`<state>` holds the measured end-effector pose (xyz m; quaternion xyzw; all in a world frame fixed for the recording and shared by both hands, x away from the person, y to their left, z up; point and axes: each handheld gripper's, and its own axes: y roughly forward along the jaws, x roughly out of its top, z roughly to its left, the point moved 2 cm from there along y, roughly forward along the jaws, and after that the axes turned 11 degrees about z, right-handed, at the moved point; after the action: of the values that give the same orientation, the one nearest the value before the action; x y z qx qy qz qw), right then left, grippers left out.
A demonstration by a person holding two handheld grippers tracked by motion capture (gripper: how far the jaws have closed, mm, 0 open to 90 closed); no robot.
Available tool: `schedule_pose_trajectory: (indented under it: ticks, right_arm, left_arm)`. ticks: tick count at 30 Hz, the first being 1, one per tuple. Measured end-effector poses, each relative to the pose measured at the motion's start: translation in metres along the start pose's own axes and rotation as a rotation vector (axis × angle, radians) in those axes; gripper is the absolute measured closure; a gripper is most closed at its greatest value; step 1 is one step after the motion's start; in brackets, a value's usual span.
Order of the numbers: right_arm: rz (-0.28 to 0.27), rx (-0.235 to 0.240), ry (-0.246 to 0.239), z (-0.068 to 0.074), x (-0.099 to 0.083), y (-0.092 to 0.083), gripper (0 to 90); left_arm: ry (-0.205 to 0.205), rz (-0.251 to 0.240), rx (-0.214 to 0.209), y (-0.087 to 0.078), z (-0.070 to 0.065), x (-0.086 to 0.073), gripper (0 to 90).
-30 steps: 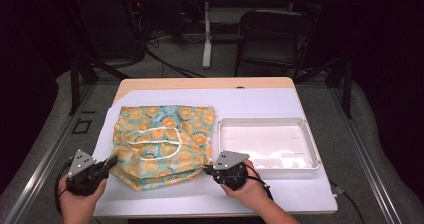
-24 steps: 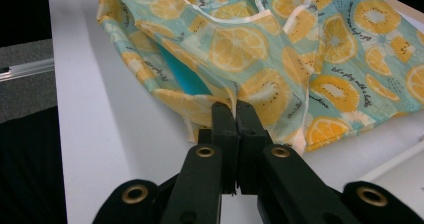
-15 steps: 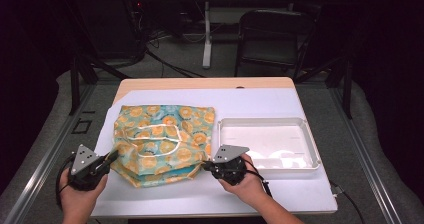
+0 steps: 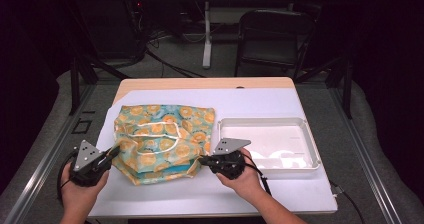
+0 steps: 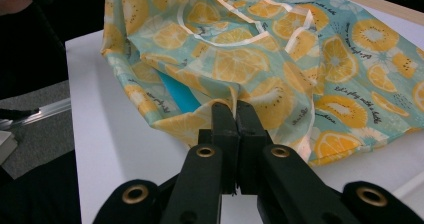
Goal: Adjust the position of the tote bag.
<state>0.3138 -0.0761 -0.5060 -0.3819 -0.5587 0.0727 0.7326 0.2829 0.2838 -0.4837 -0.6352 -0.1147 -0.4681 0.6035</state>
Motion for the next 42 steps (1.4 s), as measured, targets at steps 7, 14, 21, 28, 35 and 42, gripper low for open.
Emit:
schedule_pose_trajectory:
  ticks: [7, 14, 21, 28, 35, 42]
  right_arm:
    - [-0.022, 0.016, 0.012, -0.001, 0.007, -0.003, 89.7]
    - [-0.034, 0.013, 0.006, -0.002, 0.015, -0.009, 89.8]
    - [-0.042, 0.013, -0.006, 0.0, 0.019, -0.014, 89.8]
    - [-0.048, 0.008, -0.023, 0.001, 0.023, -0.019, 89.9]
    - [-0.053, -0.005, -0.037, 0.0, 0.029, -0.026, 90.0]
    - [-0.058, -0.016, -0.05, -0.001, 0.036, -0.032, 90.0]
  left_arm:
    - [0.008, -0.018, 0.008, -0.004, 0.001, 0.007, 88.8]
    - [0.02, -0.03, 0.017, -0.01, 0.003, 0.014, 88.8]
    - [0.019, -0.045, 0.015, -0.016, 0.005, 0.019, 88.9]
    - [0.027, -0.055, 0.018, -0.021, 0.006, 0.025, 88.9]
    - [0.031, -0.065, 0.024, -0.027, 0.008, 0.031, 89.0]
    - [0.03, -0.077, 0.034, -0.032, 0.01, 0.037, 89.2]
